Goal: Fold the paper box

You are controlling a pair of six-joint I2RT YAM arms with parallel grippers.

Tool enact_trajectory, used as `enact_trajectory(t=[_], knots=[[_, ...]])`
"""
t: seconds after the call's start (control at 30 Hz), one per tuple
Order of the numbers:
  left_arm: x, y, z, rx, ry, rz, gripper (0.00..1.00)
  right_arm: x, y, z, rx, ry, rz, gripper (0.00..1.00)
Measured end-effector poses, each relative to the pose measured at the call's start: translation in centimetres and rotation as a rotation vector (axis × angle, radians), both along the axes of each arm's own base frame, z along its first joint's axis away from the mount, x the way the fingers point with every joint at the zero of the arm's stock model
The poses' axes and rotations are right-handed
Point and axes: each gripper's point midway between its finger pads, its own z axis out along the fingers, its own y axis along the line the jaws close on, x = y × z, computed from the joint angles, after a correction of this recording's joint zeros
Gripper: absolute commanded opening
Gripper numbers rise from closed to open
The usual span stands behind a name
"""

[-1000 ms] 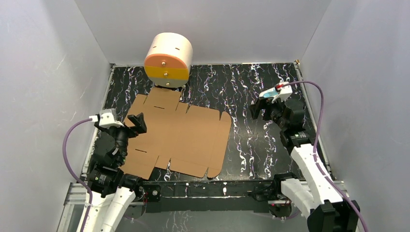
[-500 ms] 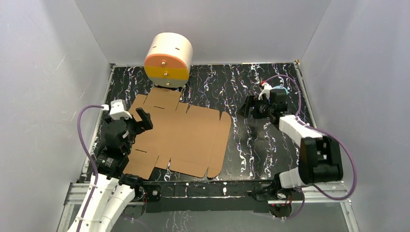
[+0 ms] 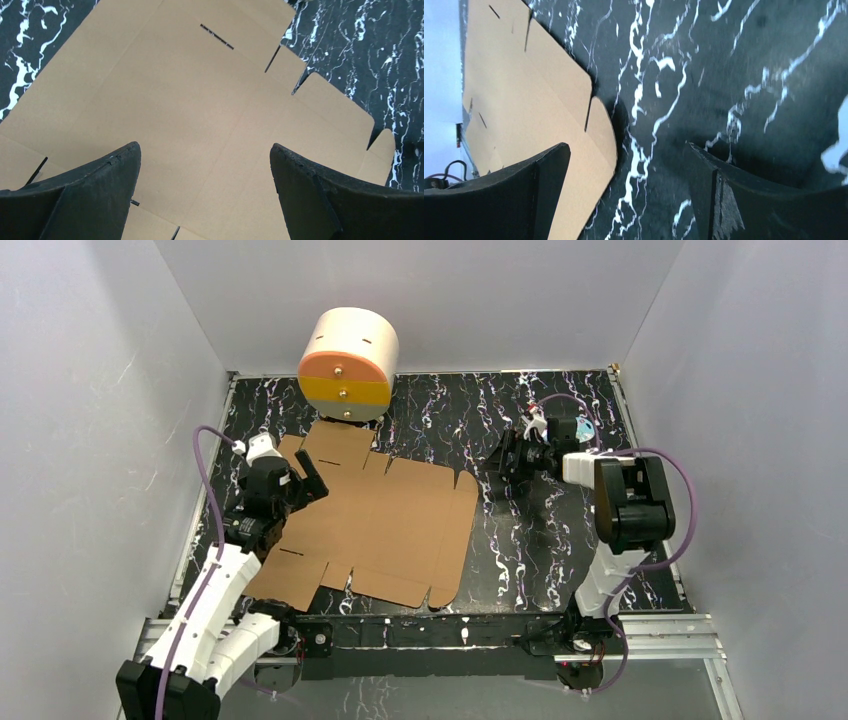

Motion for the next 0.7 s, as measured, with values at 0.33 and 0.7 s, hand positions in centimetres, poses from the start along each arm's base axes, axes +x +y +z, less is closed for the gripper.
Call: enact_trajectory(t=[0.33,0.7], knots=[[0.3,0.3,-1.9,-0.069,0.077,0.053,0.98,1.8,1.7,0.1,0.094,-0.012,0.068,0.90],[0.6,0.3,-8.0,-0.180,0.227,0.202,0.98,-0.3,4.3,0.1,0.113,0.004,0.151,0.89]])
